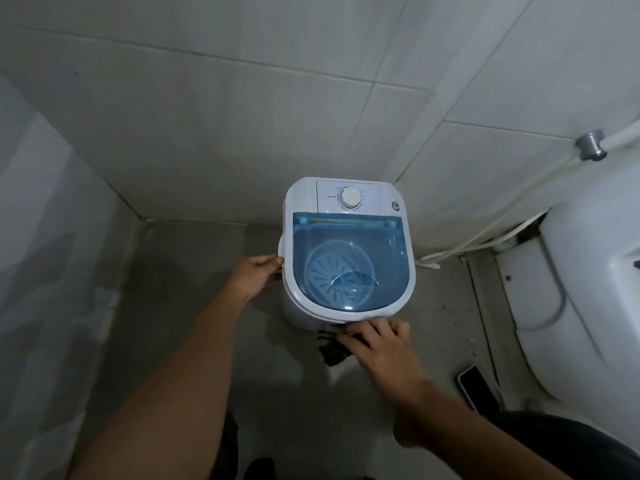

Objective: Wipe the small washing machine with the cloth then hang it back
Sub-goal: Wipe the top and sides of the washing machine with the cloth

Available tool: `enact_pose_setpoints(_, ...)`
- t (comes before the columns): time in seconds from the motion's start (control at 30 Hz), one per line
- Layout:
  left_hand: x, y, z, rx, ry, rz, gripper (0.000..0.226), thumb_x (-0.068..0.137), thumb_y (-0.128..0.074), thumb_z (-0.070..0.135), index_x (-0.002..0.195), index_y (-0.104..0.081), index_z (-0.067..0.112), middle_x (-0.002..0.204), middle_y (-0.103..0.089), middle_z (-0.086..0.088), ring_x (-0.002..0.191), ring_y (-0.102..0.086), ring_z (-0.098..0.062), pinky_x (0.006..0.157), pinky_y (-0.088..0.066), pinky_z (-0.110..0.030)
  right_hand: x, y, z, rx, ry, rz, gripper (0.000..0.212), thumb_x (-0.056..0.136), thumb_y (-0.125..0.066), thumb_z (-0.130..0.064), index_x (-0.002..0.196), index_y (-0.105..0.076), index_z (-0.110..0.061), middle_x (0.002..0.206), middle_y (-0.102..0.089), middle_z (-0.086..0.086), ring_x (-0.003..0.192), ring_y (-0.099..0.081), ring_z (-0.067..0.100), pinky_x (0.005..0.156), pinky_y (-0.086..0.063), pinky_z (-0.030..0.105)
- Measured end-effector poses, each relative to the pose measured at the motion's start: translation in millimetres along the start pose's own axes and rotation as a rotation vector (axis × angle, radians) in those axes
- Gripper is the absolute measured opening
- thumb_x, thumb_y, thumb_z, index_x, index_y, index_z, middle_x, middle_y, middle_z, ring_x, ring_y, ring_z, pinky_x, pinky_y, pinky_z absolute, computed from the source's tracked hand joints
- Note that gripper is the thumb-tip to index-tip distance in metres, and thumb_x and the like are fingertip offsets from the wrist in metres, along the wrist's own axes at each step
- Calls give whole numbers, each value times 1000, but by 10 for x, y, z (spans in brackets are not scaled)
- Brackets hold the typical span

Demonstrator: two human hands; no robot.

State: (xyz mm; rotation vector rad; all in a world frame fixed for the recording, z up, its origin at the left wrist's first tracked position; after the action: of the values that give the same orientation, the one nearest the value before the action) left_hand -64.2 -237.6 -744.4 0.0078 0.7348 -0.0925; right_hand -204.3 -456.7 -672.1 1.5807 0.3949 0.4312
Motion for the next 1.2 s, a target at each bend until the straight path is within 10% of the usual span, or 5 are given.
enact_pose_setpoints(0.37, -17, 4, 26, 24, -35, 19, 32, 98, -60, 18, 126, -65, 4, 112, -71, -12, 58, -69, 8, 52, -51, -10, 222, 654, 355, 164, -228, 247, 44, 82, -69, -17, 125, -65, -23, 122, -63, 1, 115, -55, 21, 95, -36, 49)
enact_pose_setpoints(0.8, -28, 51, -95, -42, 50, -10, 35, 93, -66, 30, 125, -69, 15, 118, -74, -9, 108, -69, -23, 98, -53, -43, 1048, 159, -209, 39, 141, -10, 52, 84, -59, -23, 135, -54, -29, 134, -57, 5, 117, -53, 28, 91, -43, 46)
enact_pose_setpoints(1.2, -5, 41, -243, -279, 192, -79, 41, 93, -42, 13, 125, -67, 18, 128, -70, -7, 122, -62, -22, 103, -46, -45, 2892, 474, 698, -54, -250, -103, 73, 80, -64, -7, 147, -41, -23, 136, -47, 13, 119, -46, 36, 92, -42, 49)
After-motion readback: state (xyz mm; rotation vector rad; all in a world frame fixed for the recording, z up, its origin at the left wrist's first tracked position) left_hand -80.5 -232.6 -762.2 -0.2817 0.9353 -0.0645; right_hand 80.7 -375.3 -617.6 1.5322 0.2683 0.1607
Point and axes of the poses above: each hand's wrist, its own x-axis towards the middle knuckle, its own y-axis out of the back of the hand, z = x × y, the point moved 9 cm from there along x, towards the middle knuckle
